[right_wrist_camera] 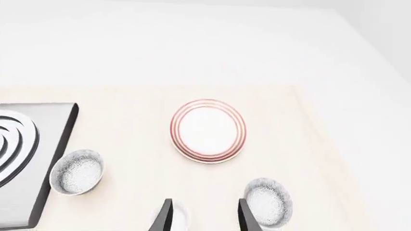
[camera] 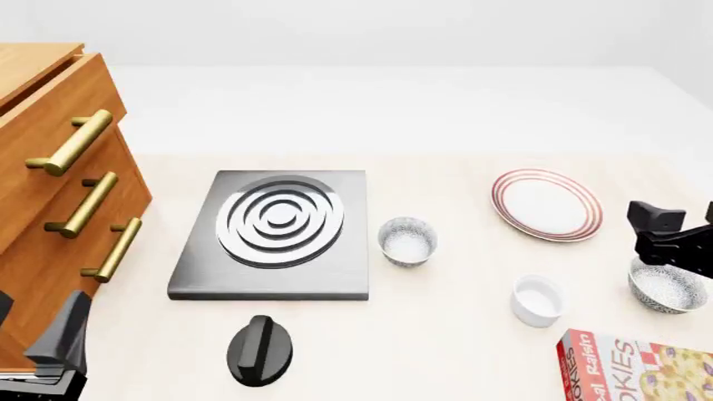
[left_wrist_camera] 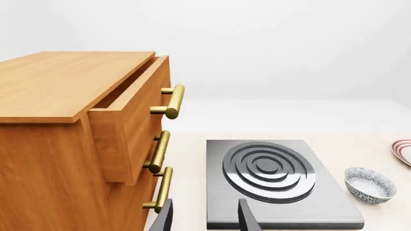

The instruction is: Pick the akita bowl next to the plate and place it on the plate.

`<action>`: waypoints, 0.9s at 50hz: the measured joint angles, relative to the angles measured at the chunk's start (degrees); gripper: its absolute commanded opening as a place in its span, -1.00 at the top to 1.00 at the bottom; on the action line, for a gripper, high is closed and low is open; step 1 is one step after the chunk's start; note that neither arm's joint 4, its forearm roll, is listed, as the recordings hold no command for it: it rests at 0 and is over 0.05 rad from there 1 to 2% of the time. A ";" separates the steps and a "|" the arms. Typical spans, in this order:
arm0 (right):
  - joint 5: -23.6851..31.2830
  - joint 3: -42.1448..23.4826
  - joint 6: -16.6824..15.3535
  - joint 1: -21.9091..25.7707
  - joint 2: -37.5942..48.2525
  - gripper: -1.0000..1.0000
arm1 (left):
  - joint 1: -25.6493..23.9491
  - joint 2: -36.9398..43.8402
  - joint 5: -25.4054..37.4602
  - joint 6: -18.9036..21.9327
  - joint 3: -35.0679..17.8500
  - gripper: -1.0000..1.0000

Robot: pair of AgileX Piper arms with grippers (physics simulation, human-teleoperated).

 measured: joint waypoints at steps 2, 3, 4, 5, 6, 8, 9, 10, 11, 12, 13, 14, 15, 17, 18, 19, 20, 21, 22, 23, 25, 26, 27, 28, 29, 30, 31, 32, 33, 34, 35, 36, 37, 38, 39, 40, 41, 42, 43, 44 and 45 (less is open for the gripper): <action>0.15 -0.11 0.18 -0.10 0.28 -1.00 | 0.00 0.00 0.00 0.00 0.00 -1.00; 0.20 -0.14 0.24 -0.16 0.44 -1.00 | 0.00 0.00 0.00 0.00 0.00 -1.00; 0.23 -0.18 0.29 -0.22 0.60 -1.00 | 0.00 0.00 0.00 0.00 0.00 -1.00; 0.25 -0.19 0.32 -0.28 0.78 -1.00 | 0.00 0.00 0.00 0.00 0.00 -1.00; 0.26 -0.20 0.34 -0.35 0.97 -1.00 | 0.00 0.00 0.00 0.00 0.00 -1.00; 0.24 -0.23 0.40 -0.51 1.39 -1.00 | 0.00 0.00 0.00 0.00 0.00 -1.00; 0.20 -0.22 0.43 -0.60 1.61 -1.00 | 0.00 0.00 0.00 0.00 0.00 -1.00; 0.16 -0.21 0.46 -0.68 1.81 -1.00 | 0.00 0.00 0.00 0.00 0.00 -1.00; 0.11 -0.21 0.54 -0.77 2.04 -1.00 | 0.00 0.00 0.00 0.00 0.00 -1.00; 0.06 -0.23 0.62 -0.85 2.28 -1.00 | 0.00 0.00 0.00 0.00 0.00 -1.00; 0.00 -0.25 0.68 -0.93 2.54 -1.00 | 0.00 0.00 0.00 0.00 0.00 -1.00; -0.06 -0.28 0.74 -1.02 2.83 -1.00 | 0.00 0.00 0.00 0.00 0.00 -1.00; -0.12 -0.33 0.77 -1.13 3.14 -1.00 | 0.00 0.00 0.00 0.00 0.00 -1.00; -0.27 -0.48 0.82 -1.41 3.76 -1.00 | 0.00 0.00 0.00 0.00 0.00 -1.00; -0.34 -0.59 0.84 -1.56 4.09 -1.00 | 0.00 0.00 0.00 0.00 0.00 -1.00; -0.44 -0.70 0.84 -1.72 4.43 -1.00 | 0.00 0.00 0.00 0.00 0.00 -1.00; -0.53 -0.81 0.84 -1.87 4.78 -1.00 | 0.00 0.00 0.00 0.00 0.00 -1.00; -0.65 -0.90 0.81 -2.02 5.14 -1.00 | 0.00 0.00 0.00 0.00 0.00 -1.00; -0.78 -1.01 0.78 -2.16 5.51 -1.00 | 0.00 0.00 0.00 0.00 0.00 -1.00; -0.89 -1.10 0.76 -2.30 5.85 -1.00 | 0.00 0.00 0.00 0.00 0.00 -1.00; -1.18 -1.30 0.65 -2.63 6.57 -1.00 | 0.00 0.00 0.00 0.00 0.00 -1.00; -1.29 -1.42 0.64 -2.79 6.89 -1.00 | 0.00 0.00 0.00 0.00 0.00 -1.00; -1.40 -1.55 0.61 -2.98 7.18 -1.00 | 0.00 0.00 0.00 0.00 0.00 -1.00; -1.49 -1.72 0.58 -3.18 7.46 -1.00 | 0.00 0.00 0.00 0.00 0.00 -1.00; -1.59 -1.87 0.56 -3.38 7.72 -1.00 | 0.00 0.00 0.00 0.00 0.00 -1.00; -1.70 -2.03 0.52 -3.59 8.00 -1.00 | 0.00 0.00 0.00 0.00 0.00 -1.00; -1.85 -2.17 0.49 -3.79 8.30 -1.00 | 0.00 0.00 0.00 0.00 0.00 -1.00; -1.88 -2.41 0.45 -3.98 8.60 -1.00 | 0.00 0.00 0.00 0.00 0.00 -1.00; -1.85 -2.69 0.41 -4.17 8.89 -1.00 | 0.00 0.00 0.00 0.00 0.00 -1.00; -2.06 -2.79 0.37 -4.35 9.21 -1.00 | 0.00 0.00 0.00 0.00 0.00 -1.00; -2.26 -2.87 0.34 -4.51 9.51 -1.00 | 0.00 0.00 0.00 0.00 0.00 -1.00; -2.46 -2.94 0.31 -4.67 9.82 -1.00 | 0.00 0.00 0.00 0.00 0.00 -1.00; -2.49 -3.17 0.29 -4.85 10.13 -1.00 | 0.00 0.00 0.00 0.00 0.00 -1.00; -2.49 -3.42 0.27 -5.02 10.43 -1.00 | 0.00 0.00 0.00 0.00 0.00 -1.00; -2.61 -3.58 0.26 -5.18 10.73 -1.00 | 0.00 0.00 0.00 0.00 0.00 -1.00; -2.93 -3.57 0.23 -5.33 11.07 -1.00 | 0.00 0.00 0.00 0.00 0.00 -1.00; -3.28 -3.52 0.21 -5.47 11.42 -1.00 | 0.00 0.00 0.00 0.00 0.00 -1.00; -3.62 -3.47 0.20 -5.61 11.79 -1.00 | 0.00 0.00 0.00 0.00 0.00 -1.00; -3.96 -3.41 0.19 -5.73 12.20 -1.00 | 0.00 0.00 0.00 0.00 0.00 -1.00; -4.28 -3.35 0.18 -5.81 12.67 -1.00 | 0.00 0.00 0.00 0.00 0.00 -1.00; -4.57 -3.28 0.17 -5.88 13.12 -1.00 | 0.00 0.00 0.00 0.00 0.00 -1.00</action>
